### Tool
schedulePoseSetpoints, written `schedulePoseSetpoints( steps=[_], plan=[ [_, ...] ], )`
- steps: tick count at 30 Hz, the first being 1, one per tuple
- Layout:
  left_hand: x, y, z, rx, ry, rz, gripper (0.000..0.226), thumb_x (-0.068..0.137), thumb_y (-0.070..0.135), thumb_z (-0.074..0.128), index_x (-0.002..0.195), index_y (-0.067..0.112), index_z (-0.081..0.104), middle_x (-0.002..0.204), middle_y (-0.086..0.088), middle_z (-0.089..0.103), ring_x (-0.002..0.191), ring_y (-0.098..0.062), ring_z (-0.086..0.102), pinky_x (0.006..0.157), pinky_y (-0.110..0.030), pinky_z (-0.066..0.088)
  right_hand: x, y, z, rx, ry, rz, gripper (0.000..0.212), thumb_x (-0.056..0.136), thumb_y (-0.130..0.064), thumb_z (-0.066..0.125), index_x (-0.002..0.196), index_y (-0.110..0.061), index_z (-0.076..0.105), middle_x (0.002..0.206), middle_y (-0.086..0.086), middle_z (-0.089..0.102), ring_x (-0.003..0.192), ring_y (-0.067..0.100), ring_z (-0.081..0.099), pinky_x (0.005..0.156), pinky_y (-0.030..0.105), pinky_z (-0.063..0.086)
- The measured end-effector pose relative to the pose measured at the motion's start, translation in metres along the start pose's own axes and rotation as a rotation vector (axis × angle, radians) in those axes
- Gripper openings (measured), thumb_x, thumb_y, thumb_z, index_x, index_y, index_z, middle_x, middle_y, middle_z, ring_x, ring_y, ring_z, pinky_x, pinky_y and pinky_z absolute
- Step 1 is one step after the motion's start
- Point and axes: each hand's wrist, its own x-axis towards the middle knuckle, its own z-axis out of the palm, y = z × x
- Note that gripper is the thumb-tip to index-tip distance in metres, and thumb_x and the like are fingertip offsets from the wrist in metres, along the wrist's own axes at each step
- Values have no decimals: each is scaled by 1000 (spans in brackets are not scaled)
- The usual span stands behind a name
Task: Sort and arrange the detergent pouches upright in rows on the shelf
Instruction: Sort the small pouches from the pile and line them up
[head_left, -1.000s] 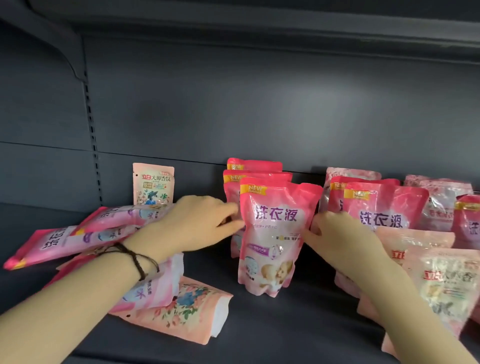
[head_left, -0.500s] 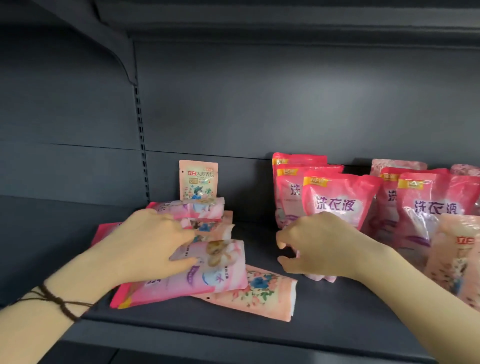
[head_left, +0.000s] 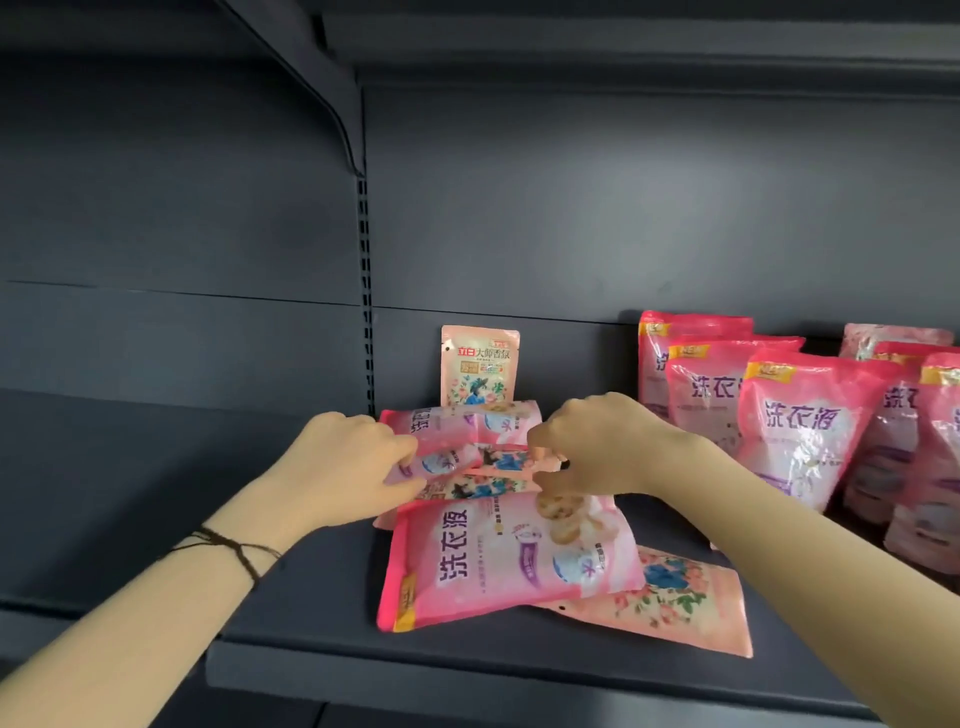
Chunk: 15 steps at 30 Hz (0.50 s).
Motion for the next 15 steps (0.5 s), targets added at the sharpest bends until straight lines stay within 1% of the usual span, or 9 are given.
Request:
schedulePoseSetpoints(
  steps=[2, 4, 6, 7, 9, 10, 12, 14, 15],
  plan=[
    [12, -8, 8, -4, -18, -85, 40, 91, 60, 32, 91, 29, 58, 84, 10, 62, 85, -12, 58, 66, -28, 40, 11, 6, 1, 10, -16, 7, 36, 88, -51, 49, 112, -27, 62, 101, -1, 67, 85, 23, 62, 63, 28, 43],
    [30, -22, 26, 2, -67, -184, 38, 93, 57, 34, 98, 28, 58, 89, 9, 63, 88, -13, 59, 68, -28, 42, 31, 19, 9, 42, -42, 8, 38, 89, -52, 50, 114, -26, 61, 101, 0, 67, 87, 22, 62, 64, 29, 44],
    [46, -36, 40, 1, -128, -285, 40, 95, 57, 32, 99, 27, 58, 93, 9, 64, 89, -14, 60, 68, -28, 43, 49, 33, 12, 37, -53, 4, 38, 90, -51, 50, 115, -26, 61, 102, -1, 67, 91, 23, 63, 70, 31, 49],
    [47, -40, 43, 3, -165, -335, 42, 95, 57, 30, 96, 26, 59, 93, 8, 64, 89, -15, 60, 65, -28, 42, 53, 35, 11, 57, -65, 12, 36, 90, -50, 50, 113, -25, 61, 101, -1, 67, 91, 23, 64, 73, 33, 52],
    [51, -48, 57, -47, -243, -437, 50, 95, 59, 27, 80, 22, 57, 84, 6, 63, 81, -14, 59, 59, -26, 39, 61, 39, 17, 83, -40, -13, 33, 89, -48, 49, 108, -25, 62, 100, -1, 66, 89, 23, 63, 74, 34, 52],
    [55, -50, 64, -118, -295, -491, 54, 95, 60, 26, 72, 20, 54, 77, 5, 61, 72, -13, 58, 55, -25, 37, 66, 43, 21, 89, -26, -18, 31, 89, -47, 49, 106, -24, 62, 98, -1, 66, 88, 24, 62, 72, 34, 52],
    [65, -50, 77, -388, -384, -596, 56, 95, 60, 31, 64, 18, 48, 63, 4, 55, 56, -11, 53, 50, -23, 33, 78, 50, 26, 129, -20, -16, 28, 88, -46, 50, 99, -23, 62, 93, -2, 63, 85, 23, 60, 69, 33, 49],
    [74, -49, 86, -695, -365, -706, 50, 95, 55, 43, 61, 17, 45, 55, 3, 46, 49, -12, 45, 47, -24, 28, 88, 56, 29, 170, -10, -10, 25, 88, -47, 51, 96, -26, 61, 93, -4, 62, 84, 21, 57, 67, 30, 46],
    [77, -48, 91, -779, -319, -748, 48, 94, 50, 49, 59, 17, 43, 54, 2, 43, 49, -14, 42, 48, -25, 25, 92, 57, 31, 192, -5, -9, 24, 88, -47, 51, 96, -28, 62, 96, -4, 64, 85, 20, 58, 68, 30, 46]
  ],
)
